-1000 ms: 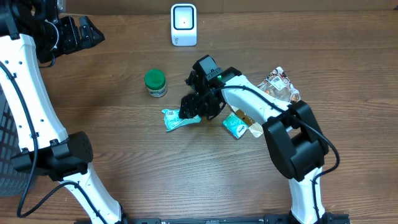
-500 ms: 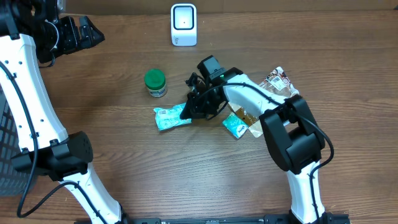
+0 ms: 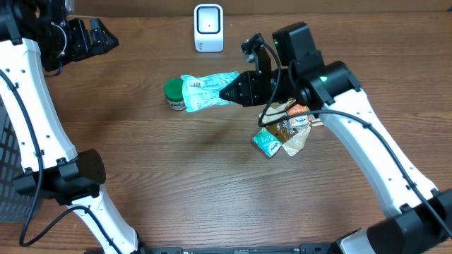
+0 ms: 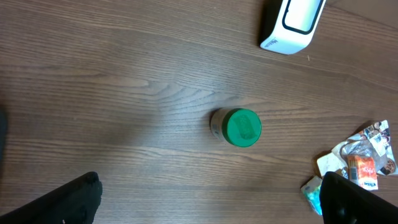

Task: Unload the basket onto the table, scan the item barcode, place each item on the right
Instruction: 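Lift the green pouch to the scanner with the right gripper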

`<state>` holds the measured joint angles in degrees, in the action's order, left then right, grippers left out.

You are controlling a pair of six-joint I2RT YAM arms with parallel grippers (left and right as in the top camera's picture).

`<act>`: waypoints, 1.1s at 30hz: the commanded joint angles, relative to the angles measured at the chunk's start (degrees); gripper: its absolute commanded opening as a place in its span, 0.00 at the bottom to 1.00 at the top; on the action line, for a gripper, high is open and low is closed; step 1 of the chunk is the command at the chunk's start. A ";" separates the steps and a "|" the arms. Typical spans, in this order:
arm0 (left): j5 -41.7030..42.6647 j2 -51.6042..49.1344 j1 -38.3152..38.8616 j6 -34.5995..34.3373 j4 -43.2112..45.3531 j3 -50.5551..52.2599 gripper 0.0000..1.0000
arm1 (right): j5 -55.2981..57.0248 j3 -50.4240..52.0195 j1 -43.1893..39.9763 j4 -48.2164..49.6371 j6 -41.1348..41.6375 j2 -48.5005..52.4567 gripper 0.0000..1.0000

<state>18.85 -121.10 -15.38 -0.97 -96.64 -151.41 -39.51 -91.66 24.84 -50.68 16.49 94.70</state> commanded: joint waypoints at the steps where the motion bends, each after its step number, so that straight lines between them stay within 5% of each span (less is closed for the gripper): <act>1: 0.02 0.02 0.39 0.13 -0.02 0.00 1.00 | 2.73 -0.72 0.17 -0.72 0.09 -0.79 0.04; 8: 0.02 0.02 0.39 0.13 -0.02 0.00 1.00 | 16.68 -9.22 0.28 -5.49 3.23 0.76 0.04; 11: 0.02 0.02 0.39 0.13 -0.02 0.00 1.00 | 33.86 -16.26 2.71 -5.18 0.02 3.87 0.04; 15: 0.02 0.02 0.39 0.13 -0.02 0.00 1.00 | 64.02 -16.63 10.16 6.97 -11.54 7.85 0.04; 18: 0.02 0.02 0.39 0.13 -0.02 0.00 1.00 | 75.89 -16.61 13.68 18.71 -18.43 12.57 0.04; 26: 0.02 0.02 0.39 0.13 -0.02 0.00 0.99 | 82.71 -16.61 11.02 56.65 -53.27 30.45 0.04; 33: 0.02 0.02 0.39 0.13 -0.02 0.00 1.00 | 71.41 -16.63 6.08 69.92 -61.83 39.74 0.04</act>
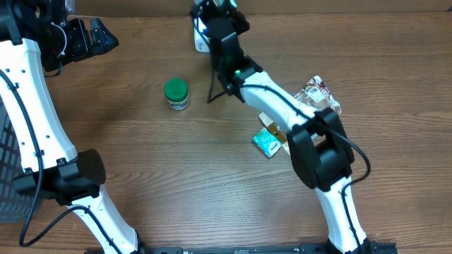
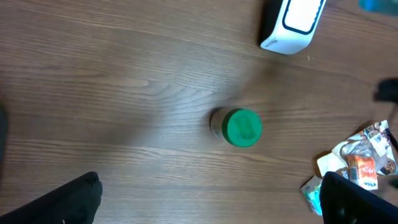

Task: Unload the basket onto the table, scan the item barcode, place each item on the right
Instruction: 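Lift the green pouch to the scanner with the right gripper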

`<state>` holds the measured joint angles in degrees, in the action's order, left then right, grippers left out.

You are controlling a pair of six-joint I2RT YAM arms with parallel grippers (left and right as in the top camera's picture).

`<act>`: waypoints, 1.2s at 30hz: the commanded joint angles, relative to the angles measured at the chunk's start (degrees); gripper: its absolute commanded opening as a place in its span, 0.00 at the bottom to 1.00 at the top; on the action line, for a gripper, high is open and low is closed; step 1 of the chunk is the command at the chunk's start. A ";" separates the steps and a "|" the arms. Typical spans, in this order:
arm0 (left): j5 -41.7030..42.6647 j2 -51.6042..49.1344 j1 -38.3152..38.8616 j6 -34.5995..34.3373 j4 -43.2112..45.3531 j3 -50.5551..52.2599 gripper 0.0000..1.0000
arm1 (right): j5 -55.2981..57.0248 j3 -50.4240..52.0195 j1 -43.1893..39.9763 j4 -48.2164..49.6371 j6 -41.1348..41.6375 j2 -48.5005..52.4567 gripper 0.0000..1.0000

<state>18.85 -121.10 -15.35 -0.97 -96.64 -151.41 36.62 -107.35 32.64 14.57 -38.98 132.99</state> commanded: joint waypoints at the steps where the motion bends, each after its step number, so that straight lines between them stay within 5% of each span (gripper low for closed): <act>1: 0.02 0.02 0.37 0.13 -0.02 0.00 1.00 | -5.77 -0.94 -2.16 6.93 -6.40 2.21 0.04; 13: 0.02 0.02 0.37 0.13 -0.02 0.00 1.00 | -15.69 -1.01 -2.10 11.54 -28.96 7.80 0.04; 36: 0.02 0.02 0.37 0.13 -0.02 0.00 1.00 | -9.81 -1.01 -3.15 19.47 -44.02 7.85 0.04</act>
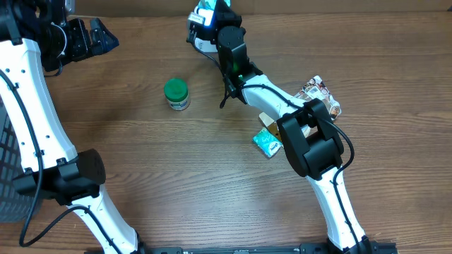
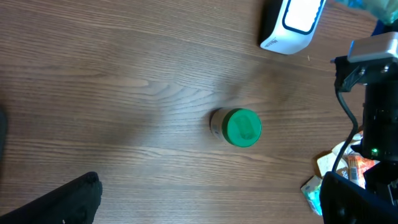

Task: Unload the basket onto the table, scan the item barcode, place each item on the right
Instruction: 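Lift the green pouch to the scanner with the right gripper, then carry the green pouch right and drop it on the pile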

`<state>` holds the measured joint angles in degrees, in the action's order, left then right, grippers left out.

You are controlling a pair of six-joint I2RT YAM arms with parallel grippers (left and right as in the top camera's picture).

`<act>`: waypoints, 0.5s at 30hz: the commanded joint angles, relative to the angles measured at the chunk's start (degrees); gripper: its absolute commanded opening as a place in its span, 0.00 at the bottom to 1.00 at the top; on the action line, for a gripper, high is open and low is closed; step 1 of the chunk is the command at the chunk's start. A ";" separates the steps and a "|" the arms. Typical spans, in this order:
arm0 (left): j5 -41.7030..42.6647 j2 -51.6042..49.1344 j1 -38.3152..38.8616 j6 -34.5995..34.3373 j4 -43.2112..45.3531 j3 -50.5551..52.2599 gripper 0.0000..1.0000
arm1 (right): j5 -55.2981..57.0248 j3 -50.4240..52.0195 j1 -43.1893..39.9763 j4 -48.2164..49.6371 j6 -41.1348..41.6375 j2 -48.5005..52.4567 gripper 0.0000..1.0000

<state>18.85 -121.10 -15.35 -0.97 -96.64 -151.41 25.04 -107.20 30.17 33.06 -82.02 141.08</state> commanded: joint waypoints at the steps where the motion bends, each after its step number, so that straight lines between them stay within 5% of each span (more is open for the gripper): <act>1: 0.02 0.02 0.37 0.13 -0.02 0.00 1.00 | 1.77 -1.16 -0.68 0.98 -1.01 -0.24 0.04; 6: 0.02 0.02 0.37 0.13 -0.02 0.00 1.00 | 1.97 -1.16 -0.26 0.39 0.33 -0.28 0.04; 15: 0.02 0.02 0.37 0.13 -0.02 0.00 1.00 | 4.09 -1.16 1.73 -11.91 19.78 -9.60 0.04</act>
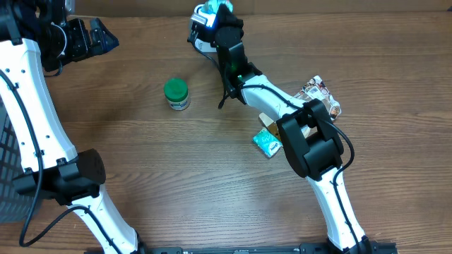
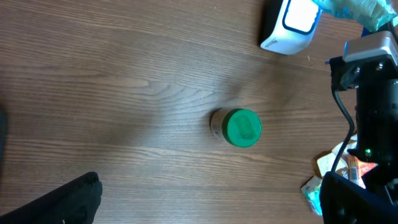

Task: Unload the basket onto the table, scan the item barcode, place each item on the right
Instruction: 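Carry the green pouch right and drop it on the pile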

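A white barcode scanner (image 2: 291, 22) stands at the back of the table; in the overhead view only its lower edge (image 1: 200, 44) shows under the arm. My right gripper (image 1: 214, 15) is shut on a teal packet (image 2: 351, 9), held just above and beside the scanner's face (image 1: 205, 12). The packet's barcode cannot be seen. My left gripper (image 2: 208, 205) hangs open high over the table's left, its dark fingers (image 2: 68, 199) wide apart and holding nothing.
A green-lidded jar (image 1: 176, 93) stands upright left of centre. Several loose snack packets (image 1: 272, 141) lie in a pile right of centre, with another (image 1: 321, 95) further back. The right arm (image 1: 275, 99) stretches across the middle. A dark basket (image 1: 7, 169) is at the left edge.
The teal packet has shifted slightly left, closer over the scanner's top, and more of it shows in the left wrist view. The left arm and the jar have not moved.
My right gripper first held the teal packet low over the table beside the green jar. Then the arm was stretched to the back by the scanner. After that the packet was at the scanner's top, where it is still held.
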`<state>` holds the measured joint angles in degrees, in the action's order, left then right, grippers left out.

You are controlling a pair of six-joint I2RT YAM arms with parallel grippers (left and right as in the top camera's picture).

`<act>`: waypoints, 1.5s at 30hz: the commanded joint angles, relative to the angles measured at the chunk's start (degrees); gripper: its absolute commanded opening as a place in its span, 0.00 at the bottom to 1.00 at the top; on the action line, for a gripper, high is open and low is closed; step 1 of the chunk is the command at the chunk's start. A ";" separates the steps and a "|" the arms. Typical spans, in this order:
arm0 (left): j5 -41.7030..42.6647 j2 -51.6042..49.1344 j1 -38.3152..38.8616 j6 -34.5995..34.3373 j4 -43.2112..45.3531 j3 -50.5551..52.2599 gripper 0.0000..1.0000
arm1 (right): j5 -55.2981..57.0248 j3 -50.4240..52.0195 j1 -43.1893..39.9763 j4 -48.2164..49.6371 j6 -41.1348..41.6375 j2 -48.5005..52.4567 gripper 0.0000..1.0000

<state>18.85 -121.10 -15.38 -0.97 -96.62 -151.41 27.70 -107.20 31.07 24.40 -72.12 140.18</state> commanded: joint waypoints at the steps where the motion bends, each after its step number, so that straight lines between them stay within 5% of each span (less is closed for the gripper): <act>1: 0.02 0.02 0.39 0.13 -0.04 0.00 0.99 | 1.60 -1.16 1.25 -6.86 12.26 -10.51 0.04; 7: 0.02 0.02 0.39 0.13 -0.04 0.00 1.00 | 1.77 -1.16 3.48 -37.81 45.51 -24.76 0.04; 11: 0.02 0.02 0.39 0.13 -0.04 0.00 1.00 | -13.40 -1.16 0.87 -65.92 70.95 -34.91 0.04; 18: 0.02 0.02 0.39 0.13 -0.04 0.00 1.00 | -30.91 0.17 -11.08 -95.93 78.36 -38.10 0.04; 29: 0.02 0.02 0.39 0.13 -0.04 0.00 1.00 | -33.81 16.65 -17.88 -97.48 78.14 -38.05 0.19; 30: 0.02 0.02 0.39 0.13 -0.04 0.00 1.00 | -33.81 16.79 -17.92 -97.68 78.14 -38.05 0.44; 31: 0.02 0.02 0.39 0.13 -0.04 0.00 1.00 | -33.83 16.79 -17.99 -98.07 78.16 -38.05 0.99; 36: 0.02 0.02 0.39 0.13 -0.04 0.00 1.00 | -36.11 16.79 -17.97 -98.57 78.38 -38.05 1.00; 41: 0.02 0.02 0.39 0.13 -0.04 0.00 1.00 | -56.48 16.68 -17.84 -92.72 78.18 -38.05 1.00; 45: 0.02 0.02 0.39 0.13 -0.04 0.00 1.00 | -57.40 9.27 -15.45 -90.62 82.60 -38.03 1.00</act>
<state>18.85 -121.10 -15.38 -0.99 -96.64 -151.41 -24.97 -91.05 13.85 -66.65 7.62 102.78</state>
